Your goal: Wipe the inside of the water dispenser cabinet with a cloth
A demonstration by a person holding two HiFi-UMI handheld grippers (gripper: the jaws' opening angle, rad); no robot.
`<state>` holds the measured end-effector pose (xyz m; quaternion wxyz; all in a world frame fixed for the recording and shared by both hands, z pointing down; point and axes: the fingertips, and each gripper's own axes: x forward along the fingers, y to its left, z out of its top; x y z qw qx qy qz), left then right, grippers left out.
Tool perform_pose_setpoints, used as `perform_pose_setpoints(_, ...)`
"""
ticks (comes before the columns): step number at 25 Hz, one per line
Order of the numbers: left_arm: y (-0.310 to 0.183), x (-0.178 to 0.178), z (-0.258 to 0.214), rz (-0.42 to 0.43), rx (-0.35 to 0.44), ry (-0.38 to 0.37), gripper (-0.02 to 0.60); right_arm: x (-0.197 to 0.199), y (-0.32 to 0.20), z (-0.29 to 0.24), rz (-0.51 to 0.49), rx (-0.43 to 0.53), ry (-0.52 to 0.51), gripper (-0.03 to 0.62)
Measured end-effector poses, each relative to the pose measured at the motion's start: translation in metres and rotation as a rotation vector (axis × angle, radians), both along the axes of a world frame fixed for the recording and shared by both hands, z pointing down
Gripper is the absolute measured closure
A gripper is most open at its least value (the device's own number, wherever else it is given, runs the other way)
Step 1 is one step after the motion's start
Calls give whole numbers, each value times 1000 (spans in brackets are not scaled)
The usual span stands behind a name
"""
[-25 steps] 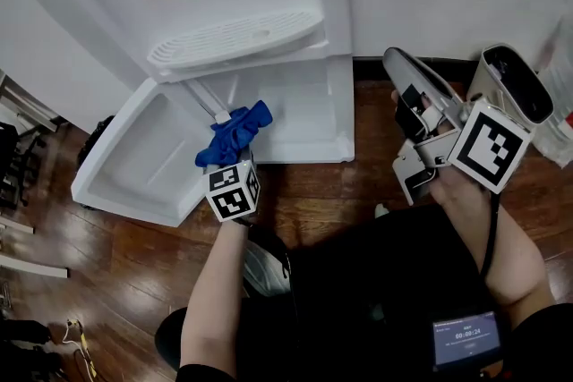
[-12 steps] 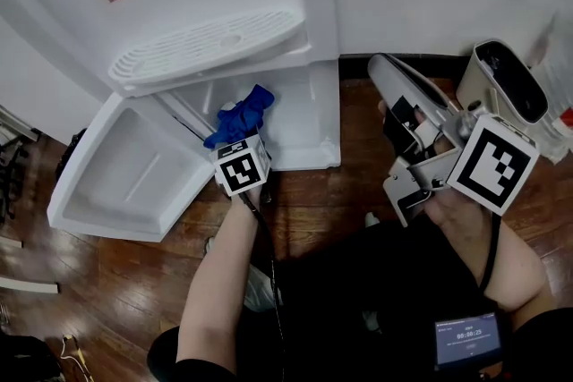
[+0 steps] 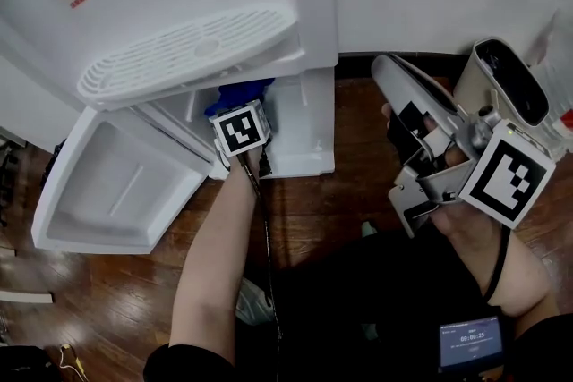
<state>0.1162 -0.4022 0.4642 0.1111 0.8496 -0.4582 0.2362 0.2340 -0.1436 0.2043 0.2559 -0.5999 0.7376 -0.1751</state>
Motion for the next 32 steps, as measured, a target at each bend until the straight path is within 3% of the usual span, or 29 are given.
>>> perform_pose_setpoints(5,34,38,13,102,-94,-5,417,-1,0,0,6,-3,-11,583)
perform_pose_setpoints(9,59,74,6,199,-58,-12,417,-11,2,9,-11,-31,-5,583)
perform_pose_setpoints(14,78,66,6,271,9,-60,417,-8,2,5,-18,-15,-4,583)
perform_pose_setpoints(17,120,53,4,362,-30,-35,417,-7,3,0,-26,6,-29,583)
perform_pose_setpoints(20,156,38,3,397,-89,3,417,-8,4,-4,-36,18,-52,583)
perform_pose_setpoints(25,146,23,0,326,-81,21,417,-15,7,-6,-50,25,-61,583)
perform_pose_setpoints(32,71,-74,3,5,-12,-28,416,-18,6,-7,-74,23,-67,583)
